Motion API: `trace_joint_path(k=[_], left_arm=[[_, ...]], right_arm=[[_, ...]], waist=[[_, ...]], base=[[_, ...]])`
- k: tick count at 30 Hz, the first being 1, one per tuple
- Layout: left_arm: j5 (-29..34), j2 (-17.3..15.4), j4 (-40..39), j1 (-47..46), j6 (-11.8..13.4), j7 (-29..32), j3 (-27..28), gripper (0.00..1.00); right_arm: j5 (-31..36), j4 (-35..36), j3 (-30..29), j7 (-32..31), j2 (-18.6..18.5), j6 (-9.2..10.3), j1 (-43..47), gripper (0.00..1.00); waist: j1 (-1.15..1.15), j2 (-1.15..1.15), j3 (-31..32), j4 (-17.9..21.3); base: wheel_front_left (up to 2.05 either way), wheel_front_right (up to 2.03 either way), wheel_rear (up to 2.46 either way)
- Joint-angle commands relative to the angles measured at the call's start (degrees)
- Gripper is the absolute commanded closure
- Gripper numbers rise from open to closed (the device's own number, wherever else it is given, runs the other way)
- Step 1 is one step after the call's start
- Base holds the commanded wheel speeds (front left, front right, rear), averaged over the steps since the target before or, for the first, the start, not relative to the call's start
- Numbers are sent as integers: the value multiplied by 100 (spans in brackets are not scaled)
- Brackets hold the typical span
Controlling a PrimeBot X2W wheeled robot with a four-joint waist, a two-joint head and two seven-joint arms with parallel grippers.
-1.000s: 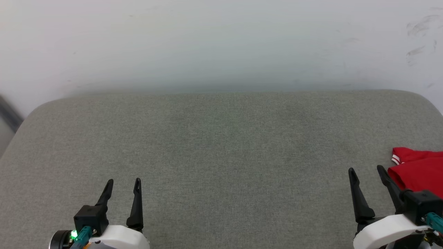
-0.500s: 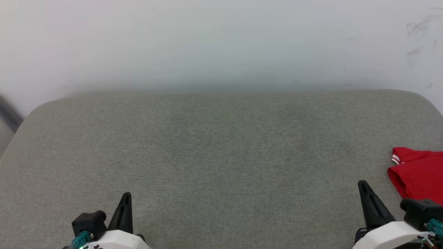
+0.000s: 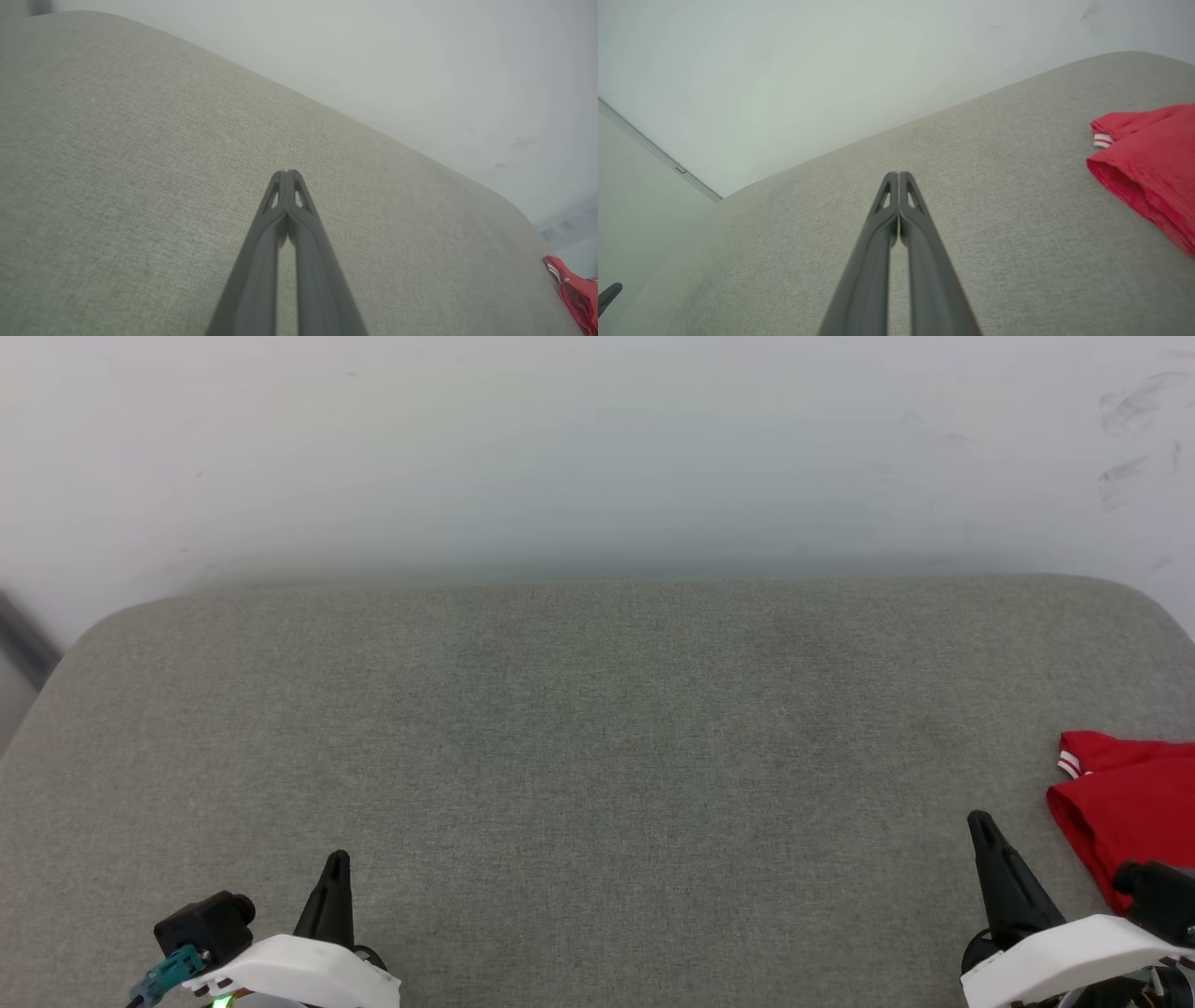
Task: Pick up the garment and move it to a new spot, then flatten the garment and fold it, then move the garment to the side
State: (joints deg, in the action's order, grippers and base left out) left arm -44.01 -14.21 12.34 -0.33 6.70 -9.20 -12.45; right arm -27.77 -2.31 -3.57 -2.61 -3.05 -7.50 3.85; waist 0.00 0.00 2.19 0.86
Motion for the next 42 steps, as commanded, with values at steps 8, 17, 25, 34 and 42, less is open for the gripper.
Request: trace_joint_path(k=[8,17,25,34,42], left_arm=[[-648,109,-36,-240,-193,192,281,100],[-1232,242,-18,-295,-365,375,500,100],[-1705,351,3,-338,-504,526,679,100],[-2193,471,26,-383,-646,686,865,100],[-2593,566,47,-426,-768,813,1018,100]], right_arm=[[-872,-88,-51,-46,6,0,-288,100],[-1640,-235,-85,-92,8,0,-391,100],[-2267,-357,-114,-134,10,0,-480,100],[-2914,-481,-144,-178,12,0,-579,100],[-3441,-586,-170,-207,13,0,-642,100]], waist=[[0,0,-18,-7],[0,0,-39,-14],[0,0,-58,-21],[0,0,-78,-28],[0,0,-97,-35]], base=[[0,0,0],[0,0,0],[0,0,0],[0,0,0],[0,0,0]])
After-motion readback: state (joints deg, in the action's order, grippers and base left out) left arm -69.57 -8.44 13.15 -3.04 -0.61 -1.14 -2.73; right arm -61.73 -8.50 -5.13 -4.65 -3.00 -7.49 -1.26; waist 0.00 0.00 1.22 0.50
